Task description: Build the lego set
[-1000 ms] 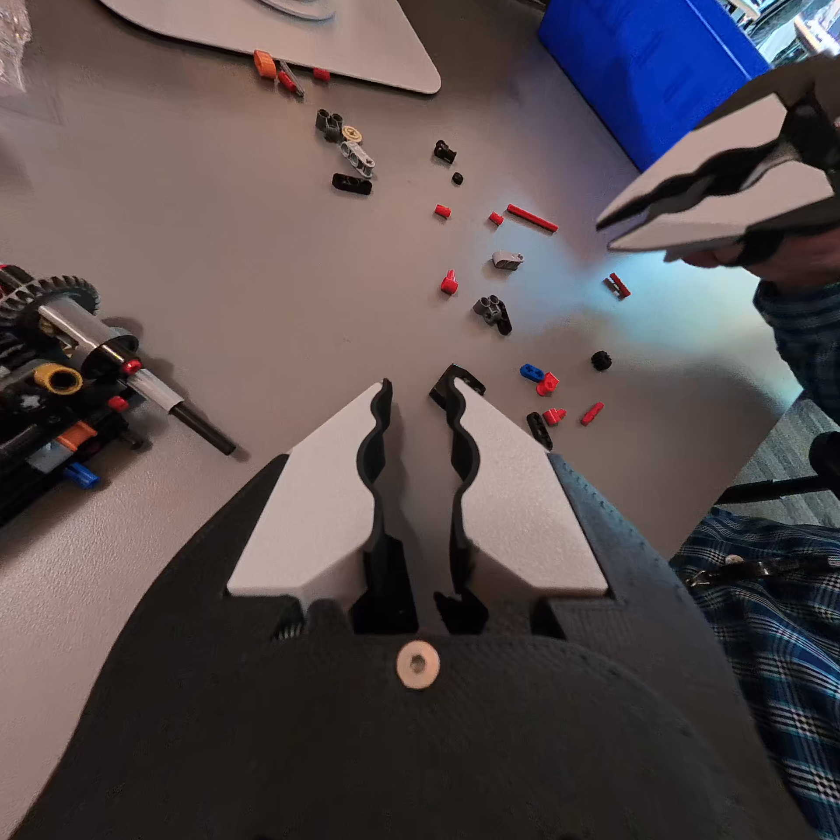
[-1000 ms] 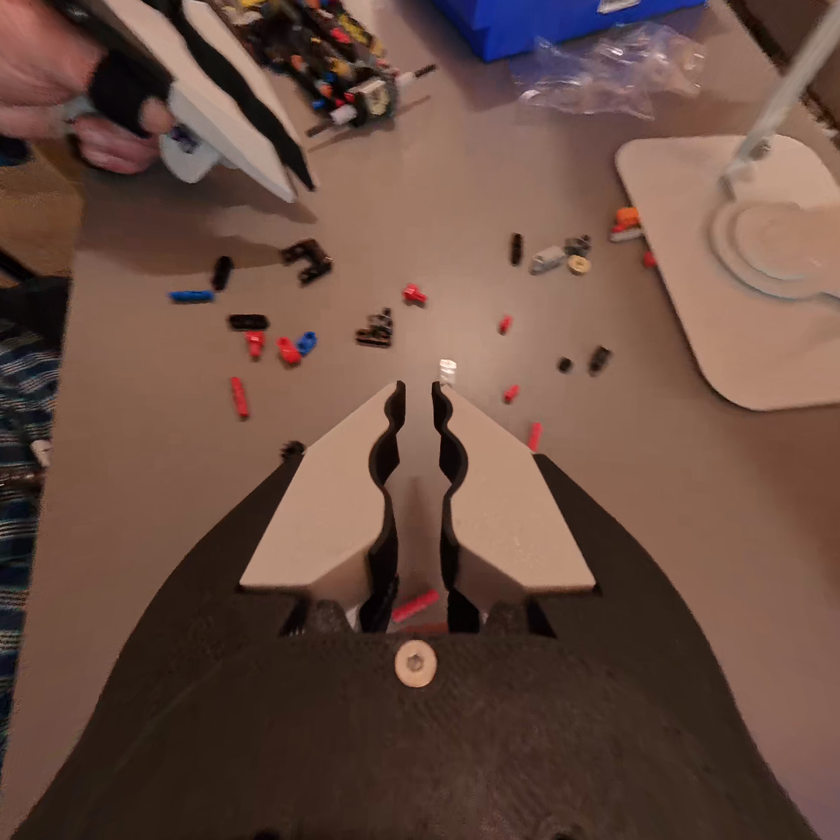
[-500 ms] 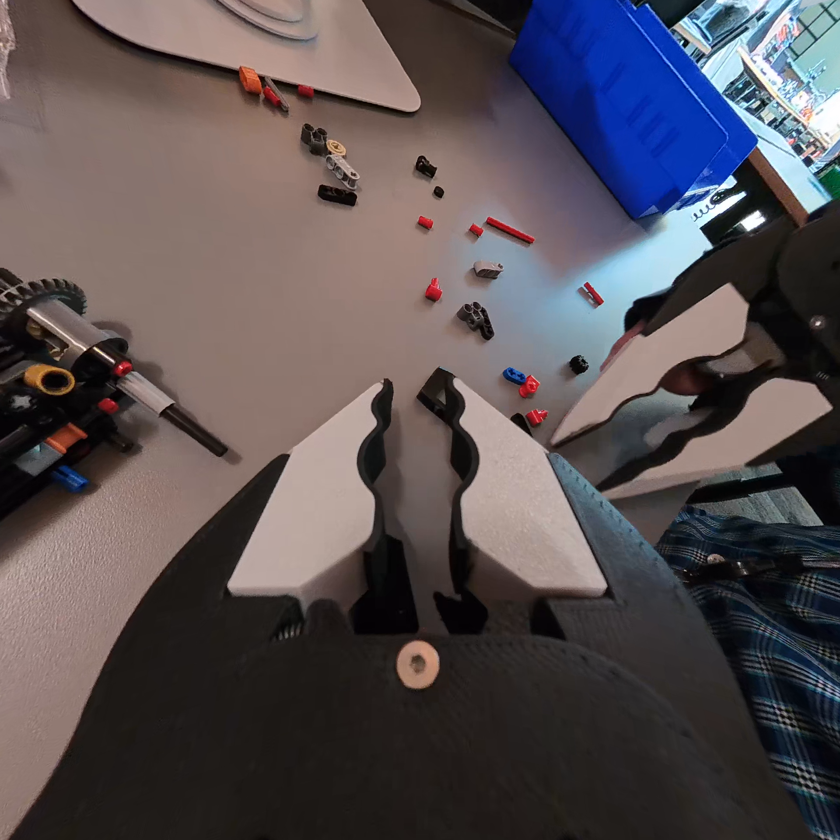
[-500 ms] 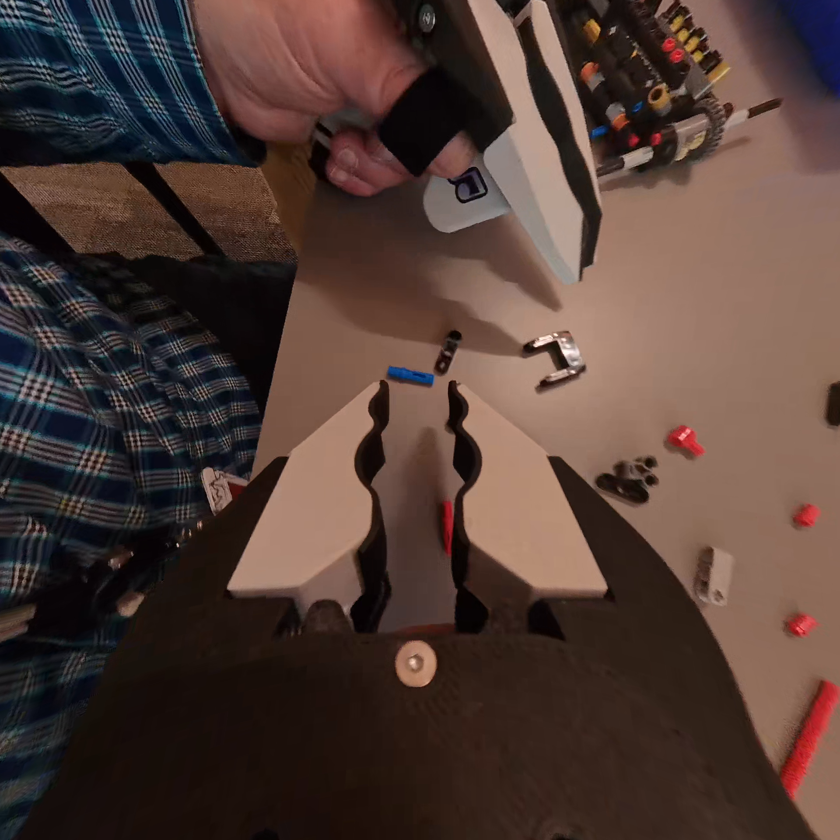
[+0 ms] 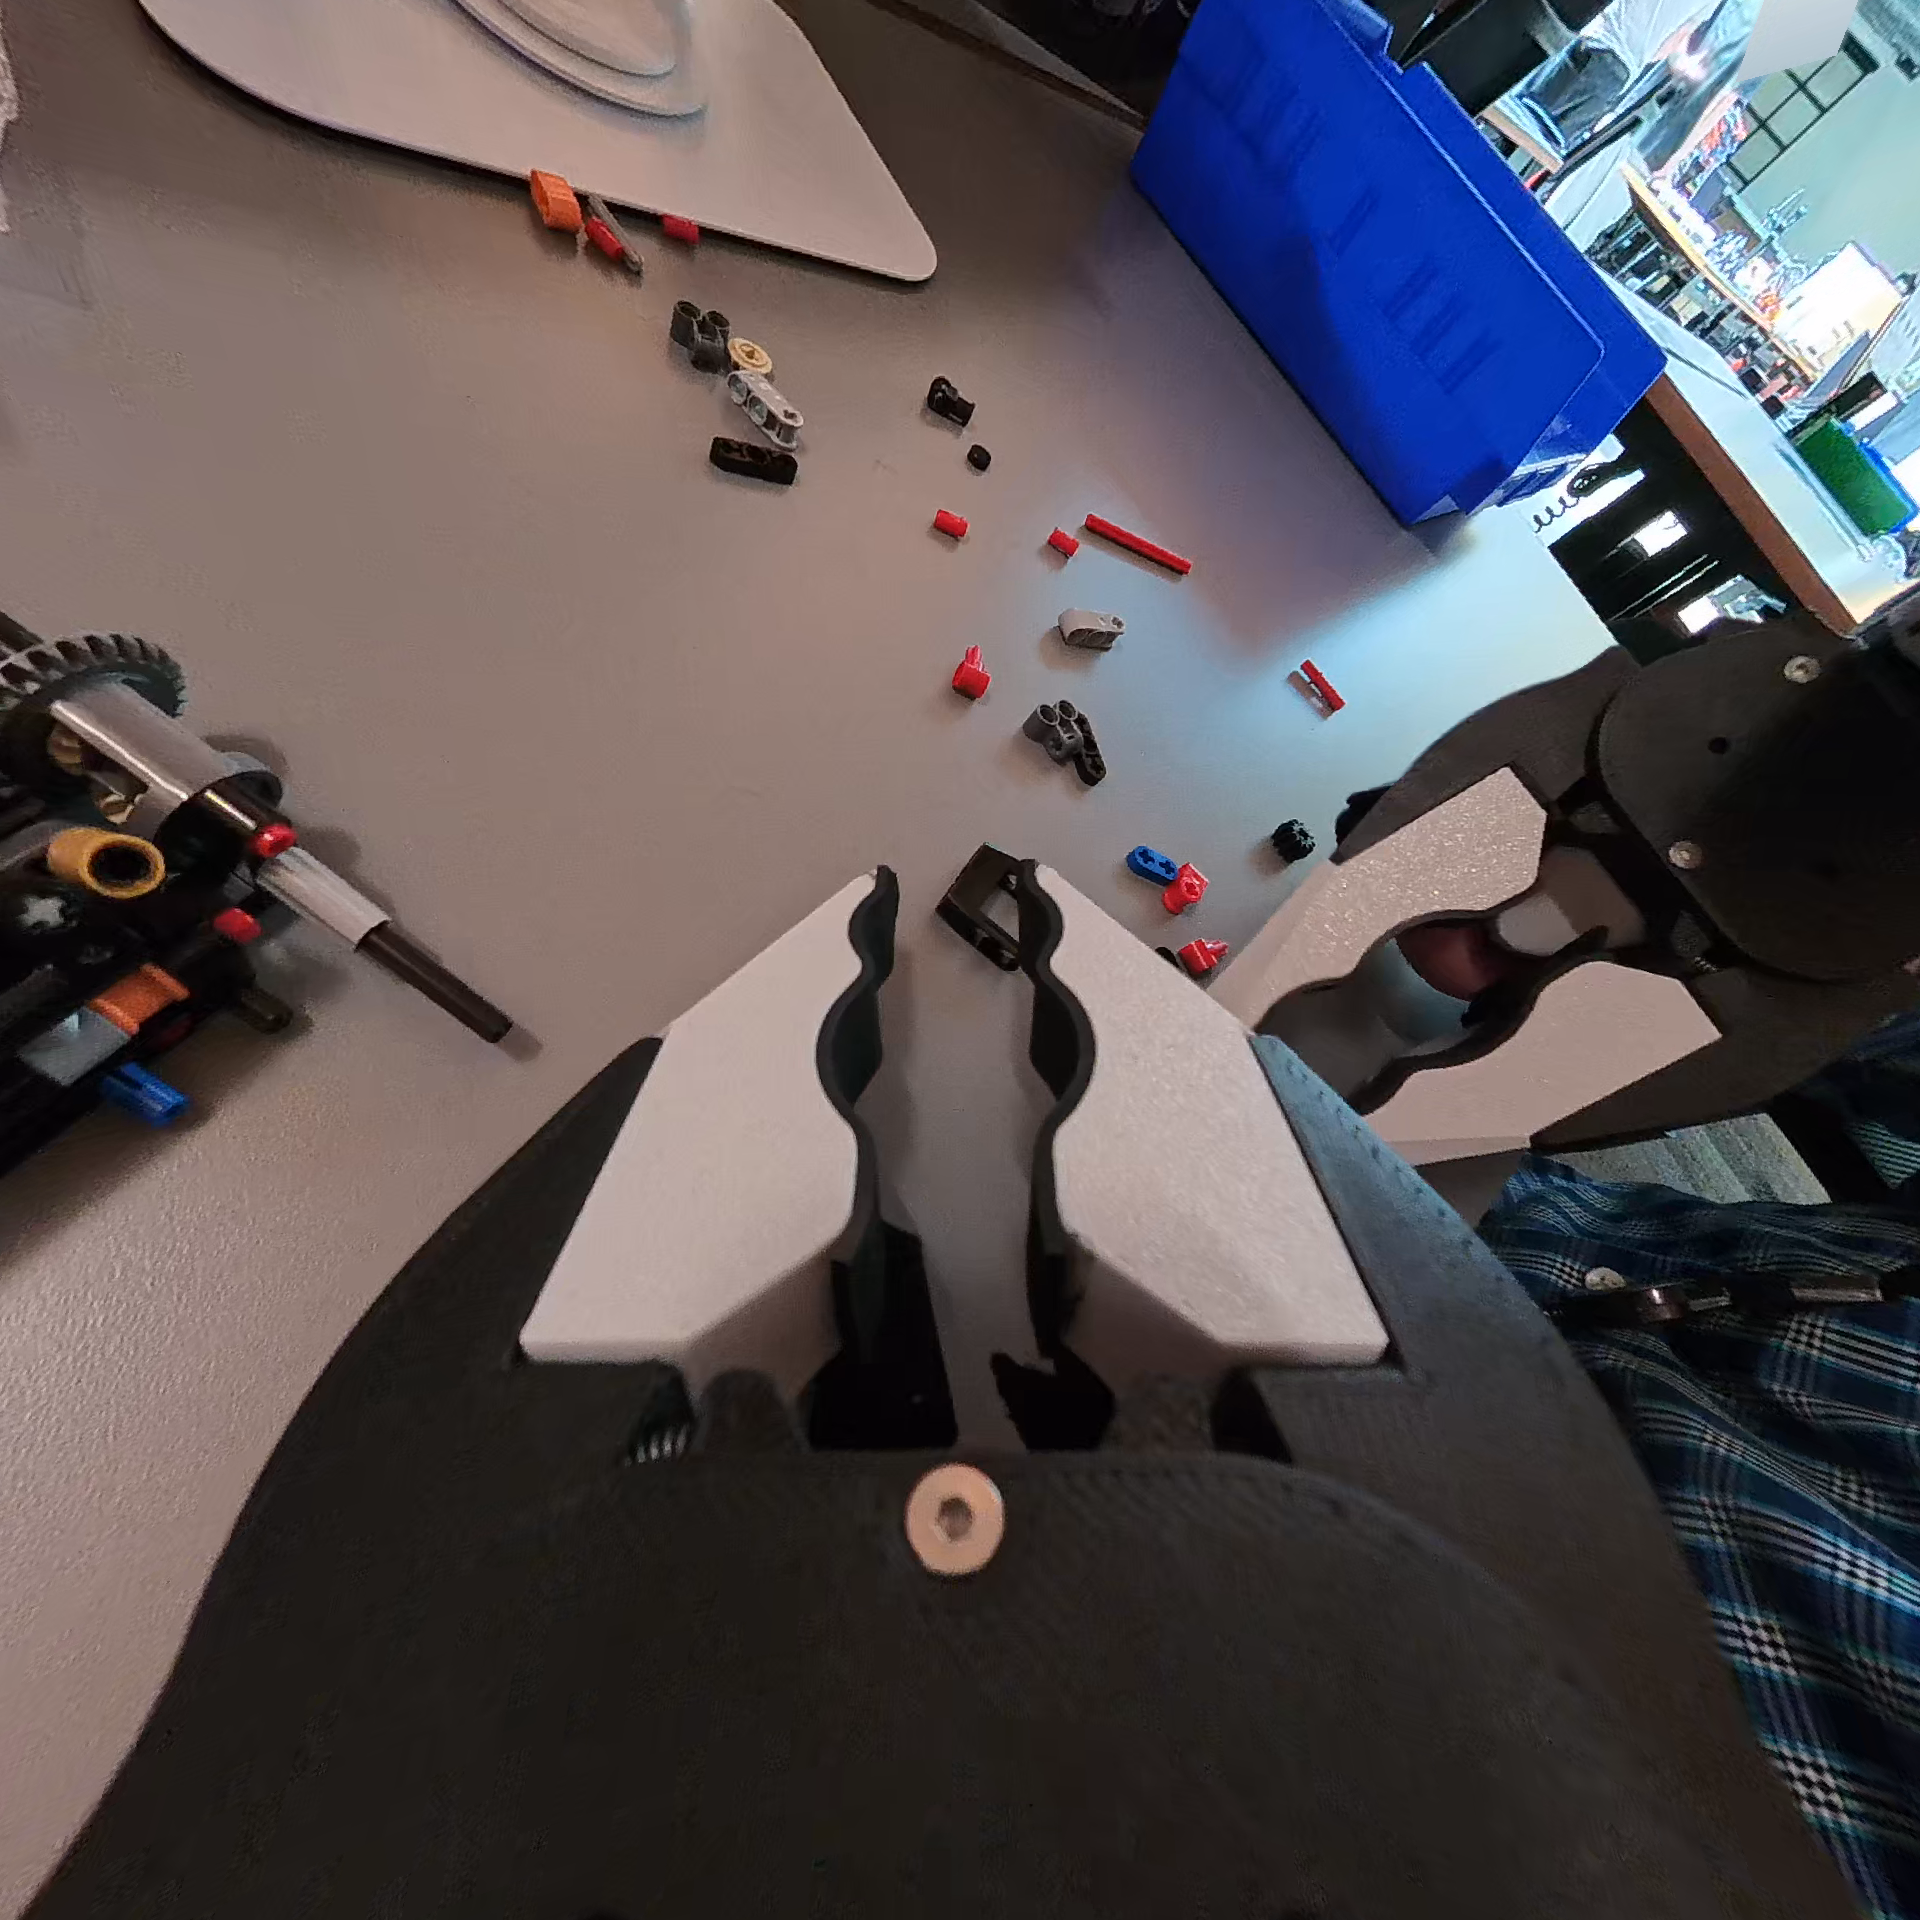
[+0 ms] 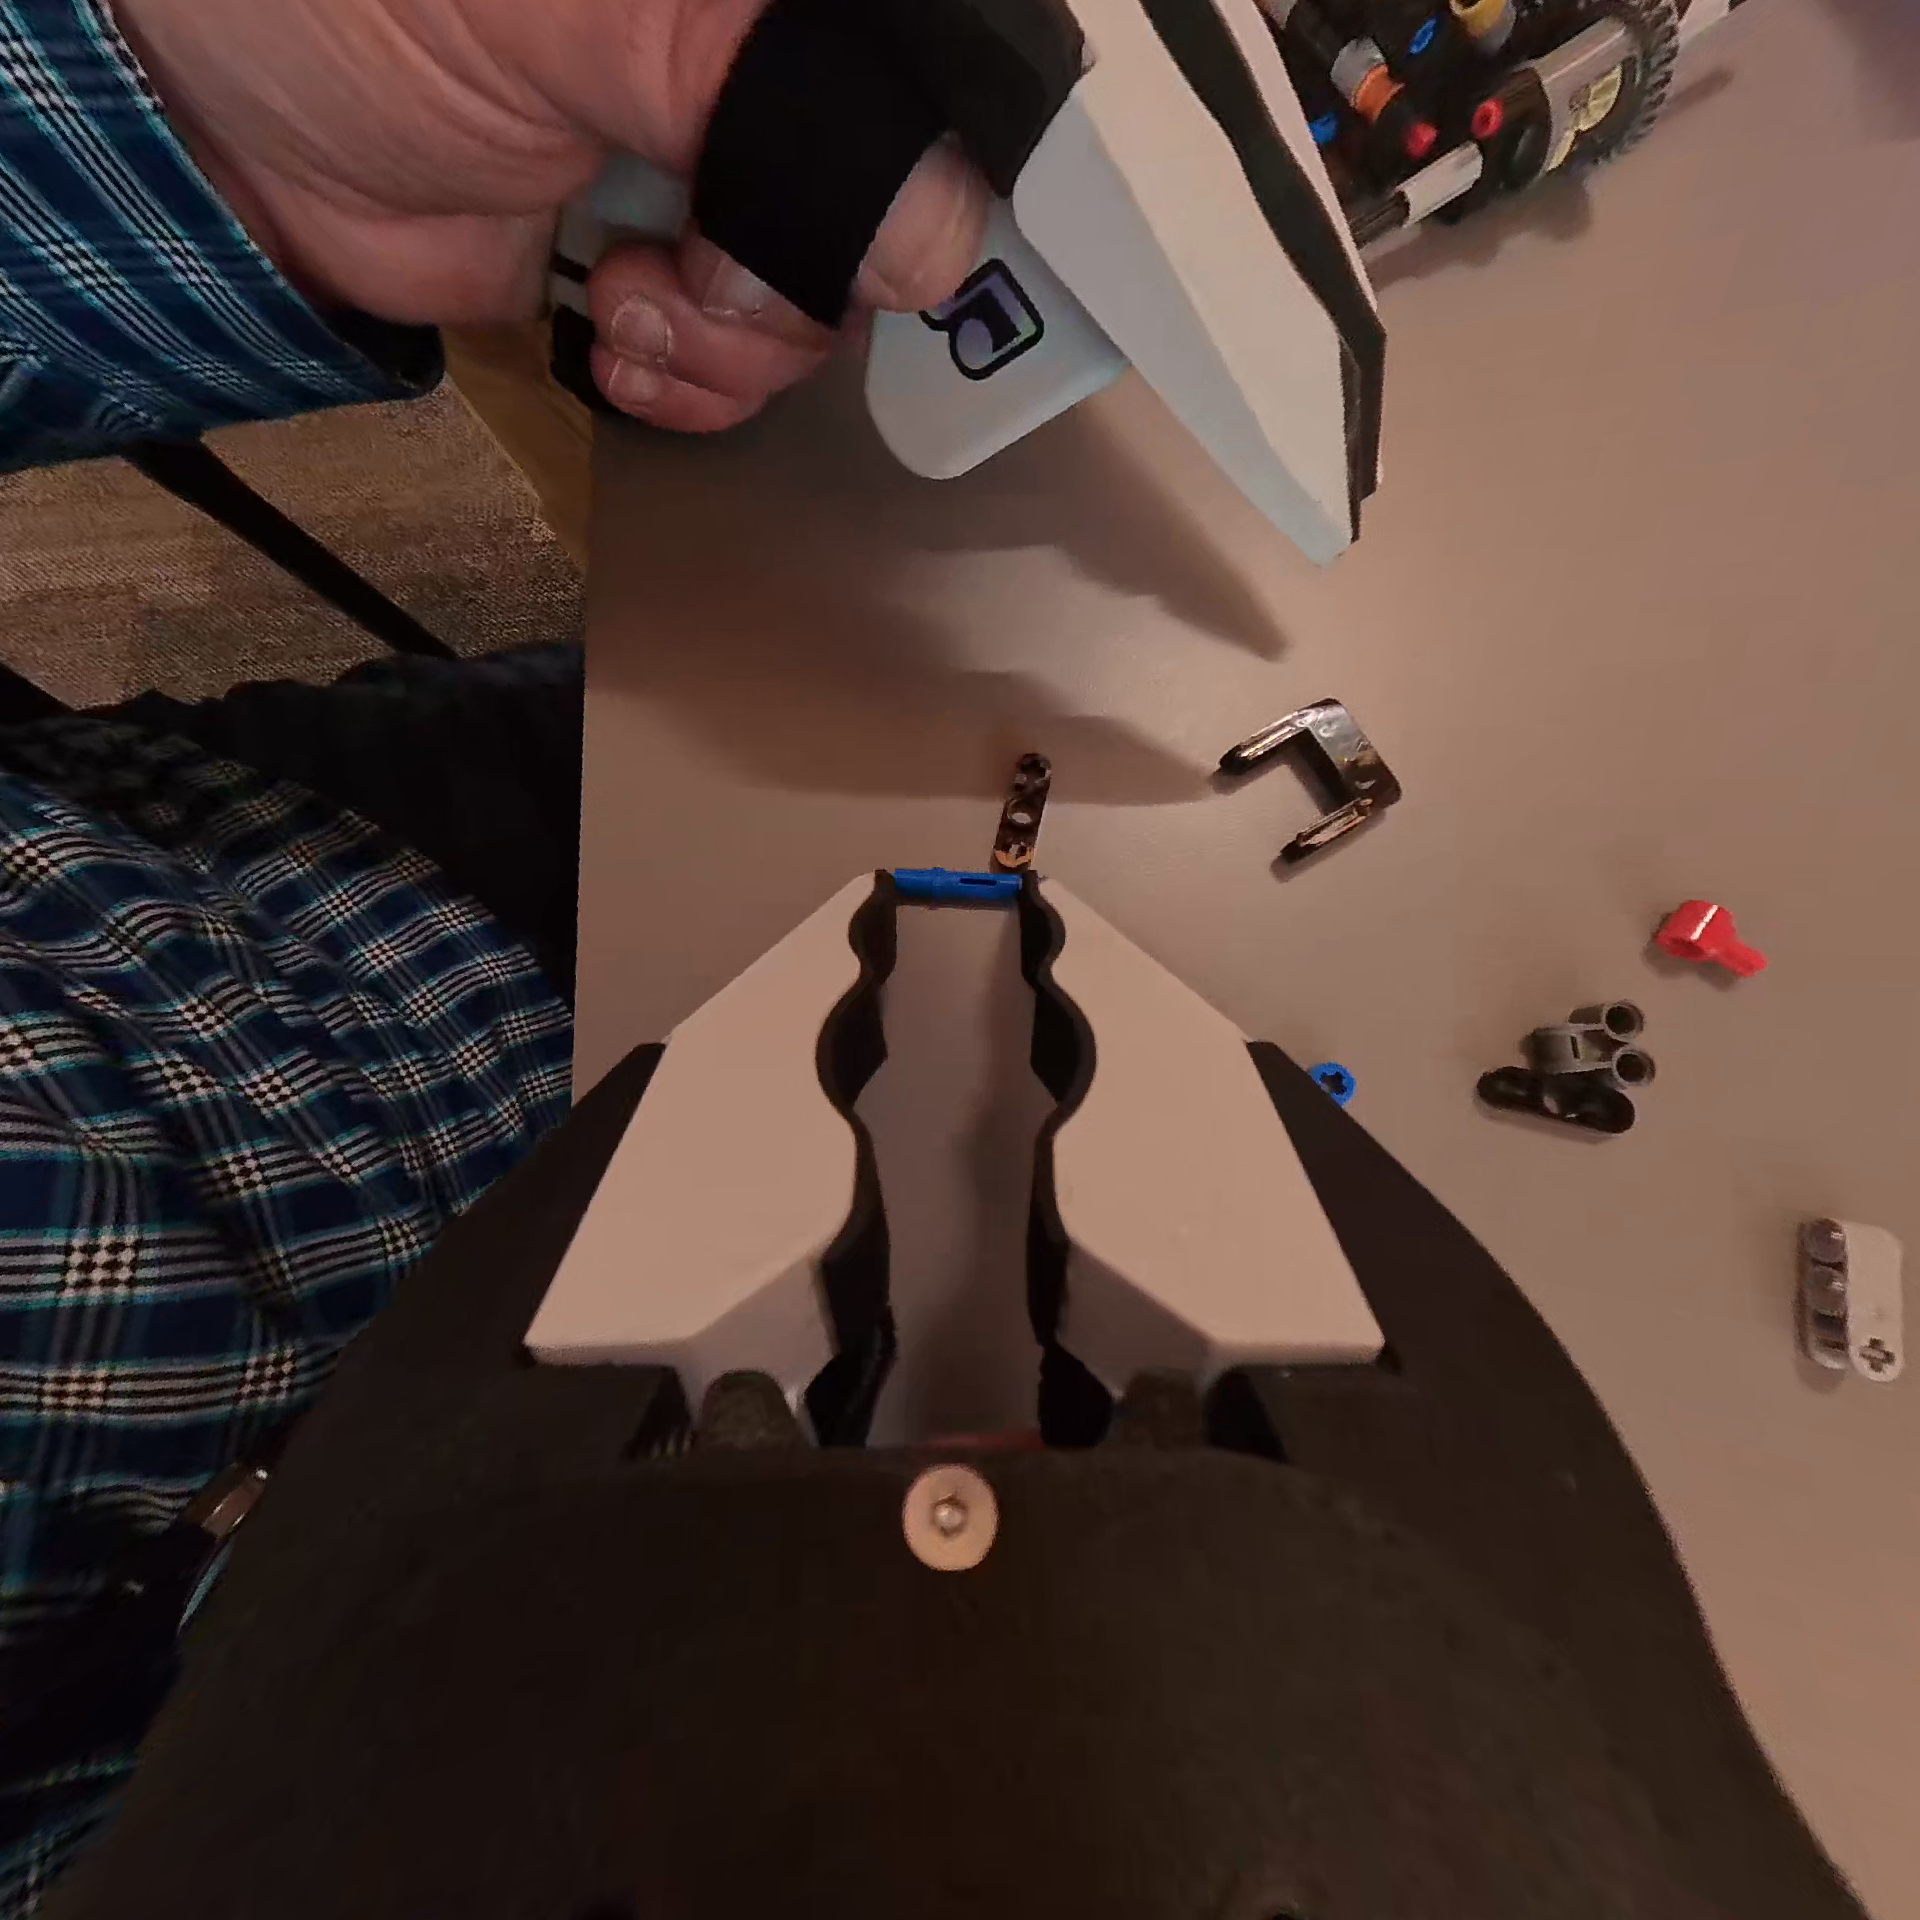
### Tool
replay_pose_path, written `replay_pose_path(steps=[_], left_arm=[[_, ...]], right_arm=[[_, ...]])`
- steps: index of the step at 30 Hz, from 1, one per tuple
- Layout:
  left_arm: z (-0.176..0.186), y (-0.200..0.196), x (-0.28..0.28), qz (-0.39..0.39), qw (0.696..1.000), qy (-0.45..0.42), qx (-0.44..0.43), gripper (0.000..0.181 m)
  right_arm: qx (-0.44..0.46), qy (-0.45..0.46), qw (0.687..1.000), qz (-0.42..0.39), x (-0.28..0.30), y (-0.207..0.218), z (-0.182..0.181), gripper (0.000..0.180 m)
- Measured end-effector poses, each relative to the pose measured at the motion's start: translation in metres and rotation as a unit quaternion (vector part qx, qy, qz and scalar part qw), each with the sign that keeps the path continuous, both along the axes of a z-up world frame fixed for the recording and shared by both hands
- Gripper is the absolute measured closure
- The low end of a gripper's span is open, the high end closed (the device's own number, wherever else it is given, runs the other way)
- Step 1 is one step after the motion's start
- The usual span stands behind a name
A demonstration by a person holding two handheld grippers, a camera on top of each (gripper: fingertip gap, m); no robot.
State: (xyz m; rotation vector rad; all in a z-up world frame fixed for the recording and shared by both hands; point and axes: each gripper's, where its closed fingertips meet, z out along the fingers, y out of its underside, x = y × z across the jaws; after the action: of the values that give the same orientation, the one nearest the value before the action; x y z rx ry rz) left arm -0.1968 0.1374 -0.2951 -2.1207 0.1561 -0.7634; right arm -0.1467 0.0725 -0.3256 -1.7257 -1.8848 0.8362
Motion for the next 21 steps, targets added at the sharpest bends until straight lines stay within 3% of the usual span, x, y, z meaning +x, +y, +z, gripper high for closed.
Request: replay_pose_path(steps=[3, 6, 13, 21], left_arm=[[0.000, 0.000, 0.000, 0.000, 1.000, 0.001, 0.001, 0.160], [0.001, -0.001, 0.000, -0.001, 1.000, 0.002, 0.005, 0.159], [0.000, 0.001, 0.002, -0.002, 1.000, 0.014, 0.006, 0.157], [0.015, 0.000, -0.009, 0.022, 0.998, -0.054, 0.026, 0.157]], right_arm=[[0.003, 0.004, 1.000, 0.000, 0.001, 0.000, 0.000, 0.160], [0.004, 0.023, 1.000, -0.013, 0.004, 0.006, 0.007, 0.179], [0.009, 0.034, 0.998, -0.046, 0.019, 0.024, 0.015, 0.174], [-0.006, 0.058, 0.998, -0.016, 0.029, 0.007, 0.027, 0.165]])
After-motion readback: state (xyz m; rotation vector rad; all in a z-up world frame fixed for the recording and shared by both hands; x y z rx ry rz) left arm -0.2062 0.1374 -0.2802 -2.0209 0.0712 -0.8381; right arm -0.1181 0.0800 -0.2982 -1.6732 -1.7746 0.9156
